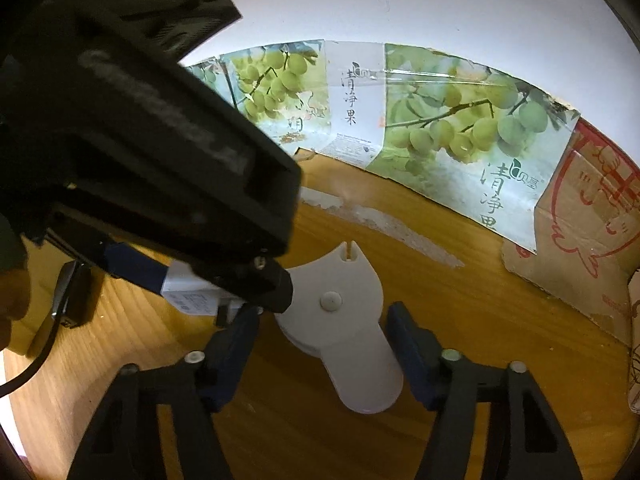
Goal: Organize rigid objects
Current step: 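Grasp the white charger with the left tool while the right tool grasps the white curved plastic piece, then lift the charger and curved plastic piece and carry them toward the tray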
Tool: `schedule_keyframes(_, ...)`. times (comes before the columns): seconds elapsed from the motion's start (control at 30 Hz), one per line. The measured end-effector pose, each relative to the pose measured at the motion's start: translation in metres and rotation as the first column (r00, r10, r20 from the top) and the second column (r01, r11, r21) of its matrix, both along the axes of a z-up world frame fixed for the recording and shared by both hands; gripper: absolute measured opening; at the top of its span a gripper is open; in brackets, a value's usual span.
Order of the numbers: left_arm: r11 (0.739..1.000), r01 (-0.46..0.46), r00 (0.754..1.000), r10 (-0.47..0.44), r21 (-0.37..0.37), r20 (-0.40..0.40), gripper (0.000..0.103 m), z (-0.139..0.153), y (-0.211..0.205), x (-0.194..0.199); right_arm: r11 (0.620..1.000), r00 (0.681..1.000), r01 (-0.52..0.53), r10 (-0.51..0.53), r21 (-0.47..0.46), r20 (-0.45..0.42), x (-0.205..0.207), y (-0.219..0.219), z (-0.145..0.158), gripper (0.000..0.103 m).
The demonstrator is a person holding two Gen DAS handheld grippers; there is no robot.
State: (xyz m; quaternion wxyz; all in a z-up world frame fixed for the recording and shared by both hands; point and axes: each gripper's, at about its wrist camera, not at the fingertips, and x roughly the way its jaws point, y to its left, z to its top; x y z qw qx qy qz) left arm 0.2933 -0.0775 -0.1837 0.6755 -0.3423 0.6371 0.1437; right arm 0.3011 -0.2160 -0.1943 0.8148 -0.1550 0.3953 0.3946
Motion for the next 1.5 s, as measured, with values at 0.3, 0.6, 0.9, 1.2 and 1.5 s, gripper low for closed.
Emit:
schedule_keyframes(0.3,0.998,-0.069,0.998,0.069,-0.003,-0.003,0.068,0.004,0.012,-0.002,1.000,1.000,-0.002,0.002,-0.005,-0.010,0.000,-0.005,0.002,0.054)
schedule_keyframes(0.6,0.996,-0.085,0.996,0.085,-0.029,0.000,0.062,0.005,0.025,-0.005,0.997,0.998,0.060,-0.061,-0.044,-0.023,0.002,-0.016,0.006,0.054)
schedule_keyframes(0.9,0.999,-0.026,0.999,0.026,0.027,-0.027,0.062,0.000,0.005,0.007,0.987,0.988,0.141,-0.145,-0.076,-0.049,0.005,-0.047,0.011,0.054)
schedule_keyframes(1.2,0.989,0.076,0.994,-0.066,0.126,-0.088,0.062,-0.002,-0.019,0.025,0.986,0.986,0.156,-0.159,-0.054,-0.055,-0.011,-0.054,0.029,0.054)
schedule_keyframes(1.5,0.992,0.077,0.994,-0.070,0.096,-0.079,0.061,-0.001,-0.022,0.007,0.989,0.987,0.145,-0.147,-0.036,-0.061,-0.033,-0.056,0.045,0.054)
